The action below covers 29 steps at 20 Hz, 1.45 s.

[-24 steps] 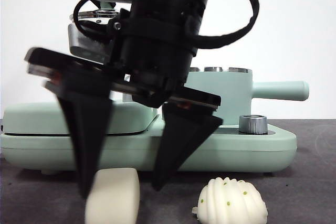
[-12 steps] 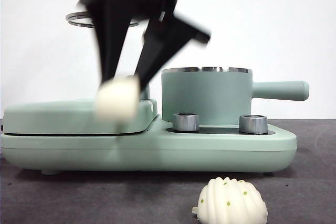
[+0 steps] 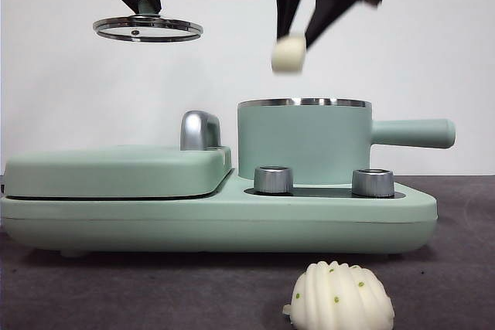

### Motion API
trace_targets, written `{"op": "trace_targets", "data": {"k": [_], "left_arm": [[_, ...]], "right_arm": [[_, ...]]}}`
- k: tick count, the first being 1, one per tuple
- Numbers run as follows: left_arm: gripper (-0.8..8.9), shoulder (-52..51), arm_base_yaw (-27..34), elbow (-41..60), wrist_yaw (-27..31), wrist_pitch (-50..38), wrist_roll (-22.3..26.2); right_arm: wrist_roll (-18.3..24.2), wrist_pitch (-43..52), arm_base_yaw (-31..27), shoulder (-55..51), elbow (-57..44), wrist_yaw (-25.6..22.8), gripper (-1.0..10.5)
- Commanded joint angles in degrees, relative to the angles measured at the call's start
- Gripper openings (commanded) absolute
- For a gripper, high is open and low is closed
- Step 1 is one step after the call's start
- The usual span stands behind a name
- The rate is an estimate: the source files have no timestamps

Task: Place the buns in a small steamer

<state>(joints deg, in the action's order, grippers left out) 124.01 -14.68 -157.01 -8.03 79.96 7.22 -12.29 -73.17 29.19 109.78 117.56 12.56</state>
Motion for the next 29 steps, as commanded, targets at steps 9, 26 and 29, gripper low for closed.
{"op": "trace_targets", "data": {"k": [9, 26, 29], "left_arm": [[0.84, 0.2, 0.3, -2.3, -0.3, -1.1, -0.6], [0.84, 0.2, 0.4, -2.3, -0.4, -1.3, -1.1], [0.84, 0.2, 0.4, -2.3, -0.4, -1.3, -1.3]], "right_arm": [[4.9, 2.5, -0.7, 10.6, 1.8, -0.7, 1.5], [7.2, -8.2, -1.6, 11.0, 16.0, -0.9, 5.5], [6.6, -8.4, -1.5, 7.1, 16.2, -0.8, 5.5]]}}
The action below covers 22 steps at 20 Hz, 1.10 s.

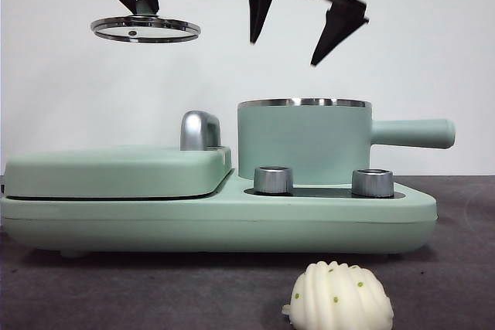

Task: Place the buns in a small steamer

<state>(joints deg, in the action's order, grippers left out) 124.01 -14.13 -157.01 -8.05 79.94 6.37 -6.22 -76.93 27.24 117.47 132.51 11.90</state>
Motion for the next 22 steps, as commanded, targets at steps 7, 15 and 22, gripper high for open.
{"op": "trace_targets", "data": {"k": [7, 15, 22], "left_arm": [[0.84, 0.2, -0.1, -2.3, -0.4, -1.3, -0.7], [0.84, 0.2, -0.3, -2.3, -1.0, -1.3, -1.0], [0.84, 0.2, -0.4, -2.3, -1.0, -1.3, -1.1]], "right_arm": [[-0.9, -4.7, 5.9, -19.0, -15.0, -1.3, 5.5], [-3.9, -4.5, 19.5, -38.2, -49.1, -4.7, 5.5], [-11.5, 25.4, 28.6, -39.0, -73.8, -6.4, 5.5]]}}
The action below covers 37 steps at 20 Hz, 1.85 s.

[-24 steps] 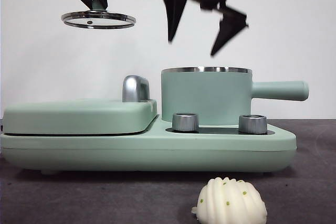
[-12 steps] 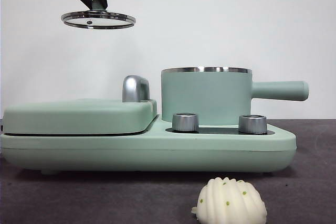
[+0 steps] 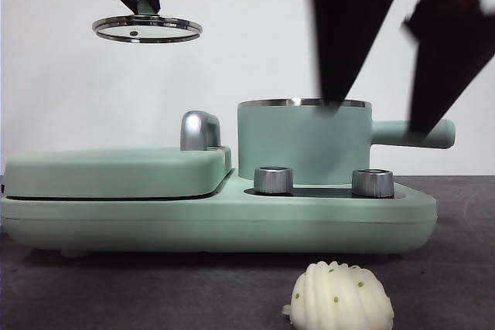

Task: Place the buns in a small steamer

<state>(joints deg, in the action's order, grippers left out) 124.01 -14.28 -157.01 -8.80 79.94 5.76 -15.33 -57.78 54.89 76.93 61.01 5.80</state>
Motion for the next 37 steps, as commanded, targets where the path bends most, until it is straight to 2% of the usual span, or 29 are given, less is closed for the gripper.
{"op": "trace_targets", "data": {"k": [1, 4, 6, 8, 11, 14, 17, 20, 23, 27, 32, 37], "left_arm": [[0.84, 0.2, -0.3, -2.3, -0.3, -1.3, -0.5], [0.84, 0.2, -0.3, -2.3, -0.3, -1.3, -0.5], [0.84, 0.2, -0.3, -2.3, -0.3, -1.3, -0.5], [0.84, 0.2, -0.3, -2.3, -0.3, -1.3, -0.5], [0.84, 0.2, -0.3, -2.3, -0.3, -1.3, -0.5], [0.84, 0.2, -0.3, -2.3, -0.3, -1.3, -0.5], [0.84, 0.2, -0.3, -2.3, -0.3, -1.3, -0.7], [0.84, 0.2, -0.3, -2.3, -0.3, -1.3, -0.7], [0.84, 0.2, -0.3, -2.3, -0.3, -1.3, -0.7], [0.84, 0.2, -0.3, -2.3, -0.3, -1.3, -0.9], [0.84, 0.2, -0.3, -2.3, -0.3, -1.3, -0.9], [0.84, 0.2, -0.3, -2.3, -0.3, -1.4, -0.9]], "right_arm": [[-3.5, 9.3, 1.0, 2.7, -4.1, -0.3, 5.4], [-3.9, 11.3, 0.8, 7.7, -6.4, -2.5, 5.4], [-3.7, 12.3, 0.8, 10.6, -6.4, -1.8, 5.2], [-3.6, 12.5, 0.8, 12.9, -6.4, -0.5, 4.2], [-3.6, 13.2, 0.8, 14.2, -6.4, 0.2, 3.4], [-3.8, 13.7, 0.8, 14.3, -6.3, 0.2, 1.7], [-4.3, 11.9, 0.8, 14.0, -4.5, 1.8, 1.6], [-3.1, 2.3, -0.1, 13.6, 4.5, 2.0, 1.6], [-1.7, -8.8, -3.0, 13.6, 17.7, -0.1, 1.6], [3.5, -17.0, -11.8, 17.1, 34.7, -0.4, 1.6], [8.3, -20.4, -22.6, 27.6, 49.9, -1.4, 1.6], [10.3, -20.1, -26.5, 35.5, 53.9, -1.6, 1.6]]}}
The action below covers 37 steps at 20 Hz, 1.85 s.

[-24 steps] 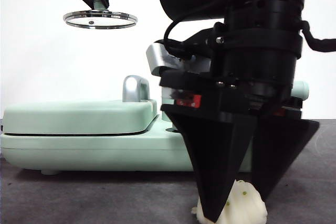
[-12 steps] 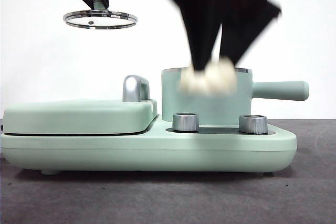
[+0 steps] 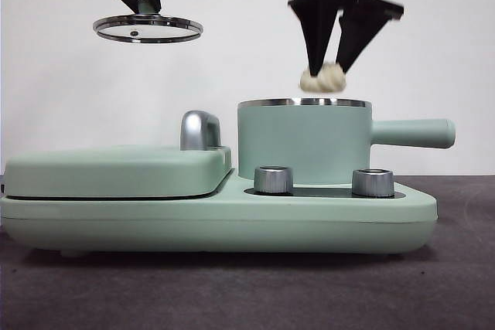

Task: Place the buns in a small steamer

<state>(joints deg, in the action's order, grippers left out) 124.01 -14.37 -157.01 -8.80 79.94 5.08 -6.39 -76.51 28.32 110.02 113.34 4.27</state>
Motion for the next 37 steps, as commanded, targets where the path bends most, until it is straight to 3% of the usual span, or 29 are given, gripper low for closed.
{"op": "trace_targets", "data": {"k": [1, 4, 7, 16, 21, 26, 33, 37], "left_arm": [[0.84, 0.2, -0.2, -2.3, -0.3, -1.4, -0.2], [0.84, 0.2, -0.2, -2.3, -0.3, -1.5, -0.2], [0.84, 0.2, -0.2, -2.3, -0.3, -1.5, -0.2], [0.84, 0.2, -0.2, -2.3, -0.3, -1.5, -0.2], [0.84, 0.2, -0.2, -2.2, -0.3, -1.5, -0.4], [0.84, 0.2, -0.2, -2.0, -0.3, -1.5, -1.3], [0.84, 0.2, -1.9, -1.9, -0.3, -1.2, -2.6], [0.84, 0.2, -4.8, -1.9, -0.3, -1.1, -2.6]], "right_arm": [[1.5, -1.3, -0.1, 3.5, 1.5, -0.3, 1.6], [1.5, -2.1, 0.1, 5.8, 1.5, -3.2, 1.6], [1.5, -2.0, 0.1, 7.1, 1.5, -3.3, 1.7], [1.9, -2.3, 0.1, 8.0, 1.5, -2.8, 3.7], [2.1, -4.6, 0.0, 6.2, 3.3, -2.8, 3.7], [2.1, -4.8, 0.0, -2.0, 3.7, -2.8, 5.1], [2.1, -4.8, 0.8, -20.4, 1.7, -0.7, 5.2], [1.9, -4.8, 3.0, -35.3, -8.7, -0.7, 5.2]]}}
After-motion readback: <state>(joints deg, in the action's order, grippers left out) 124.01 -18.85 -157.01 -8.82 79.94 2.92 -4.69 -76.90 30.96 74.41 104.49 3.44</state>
